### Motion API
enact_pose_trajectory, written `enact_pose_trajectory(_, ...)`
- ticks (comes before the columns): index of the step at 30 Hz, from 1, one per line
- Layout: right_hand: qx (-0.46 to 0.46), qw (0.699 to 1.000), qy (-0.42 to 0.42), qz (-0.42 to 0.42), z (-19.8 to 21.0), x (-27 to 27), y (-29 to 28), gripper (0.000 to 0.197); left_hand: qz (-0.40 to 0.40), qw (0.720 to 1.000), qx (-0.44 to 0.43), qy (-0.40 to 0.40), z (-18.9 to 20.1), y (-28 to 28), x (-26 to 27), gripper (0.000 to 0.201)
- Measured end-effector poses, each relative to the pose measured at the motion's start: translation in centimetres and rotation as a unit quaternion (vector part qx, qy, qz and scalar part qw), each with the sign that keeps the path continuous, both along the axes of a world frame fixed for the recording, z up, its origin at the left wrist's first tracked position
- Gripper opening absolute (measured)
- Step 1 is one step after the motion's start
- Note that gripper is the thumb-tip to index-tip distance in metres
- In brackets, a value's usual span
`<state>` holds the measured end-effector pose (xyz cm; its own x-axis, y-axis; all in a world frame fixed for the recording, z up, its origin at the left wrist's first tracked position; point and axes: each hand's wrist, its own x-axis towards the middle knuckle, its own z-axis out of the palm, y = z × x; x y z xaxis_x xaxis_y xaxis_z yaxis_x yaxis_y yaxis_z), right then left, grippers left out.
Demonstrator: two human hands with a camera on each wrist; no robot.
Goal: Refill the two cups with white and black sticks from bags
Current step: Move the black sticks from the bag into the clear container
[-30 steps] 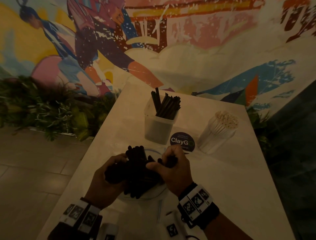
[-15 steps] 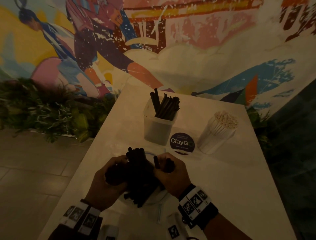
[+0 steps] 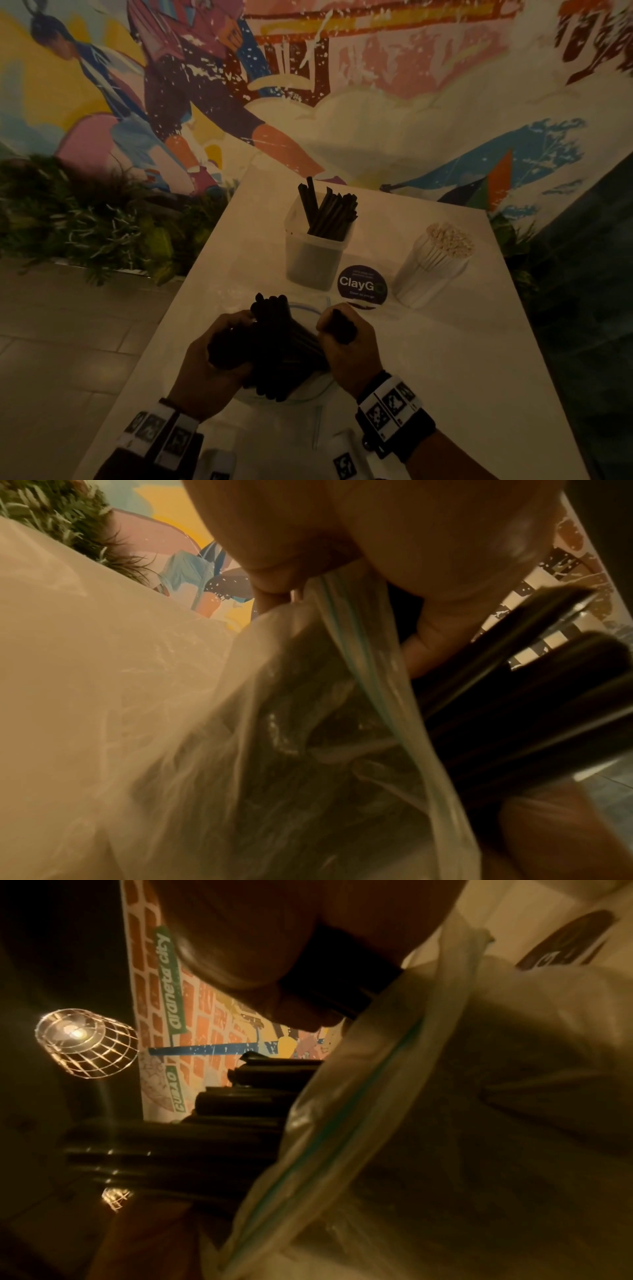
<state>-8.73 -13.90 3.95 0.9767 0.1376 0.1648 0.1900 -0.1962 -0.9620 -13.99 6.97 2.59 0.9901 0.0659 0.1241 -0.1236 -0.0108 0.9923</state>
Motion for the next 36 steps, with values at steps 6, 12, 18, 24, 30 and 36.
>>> enact_pose_trajectory(6, 0.057, 0.998, -0.002, 0.002, 2.5, 0.0, 0.1, 0.017, -0.004, 1.000, 0.000, 0.002, -0.1, 0.0, 0.0, 0.049)
enact_pose_trajectory(12, 0.108, 0.992, -0.064, 0.022, 8.6, 1.0, -0.8, 0.012, -0.003, 1.000, -0.017, 0.019, -0.6, 0.1, 0.1, 0.057)
enact_pose_trajectory(18, 0.150, 0.976, -0.155, -0.009, 14.1, 3.9, -2.1, 0.014, -0.002, 0.999, -0.038, 0.026, -0.6, 0.0, 0.0, 0.058)
enact_pose_trajectory(24, 0.246, 0.943, -0.220, -0.047, 17.3, 9.0, -2.3, 0.024, 0.000, 1.000, -0.008, 0.025, -1.2, 0.3, 0.0, 0.054)
enact_pose_trajectory(30, 0.248, 0.936, -0.249, -0.017, 17.6, 13.0, -0.1, 0.027, 0.007, 0.999, -0.024, 0.032, -0.5, -0.1, -0.2, 0.053)
enact_pose_trajectory(36, 0.187, 0.967, -0.173, -0.010, 13.3, 15.6, 2.0, 0.026, 0.007, 0.997, -0.050, 0.050, -0.9, 0.0, -0.2, 0.060)
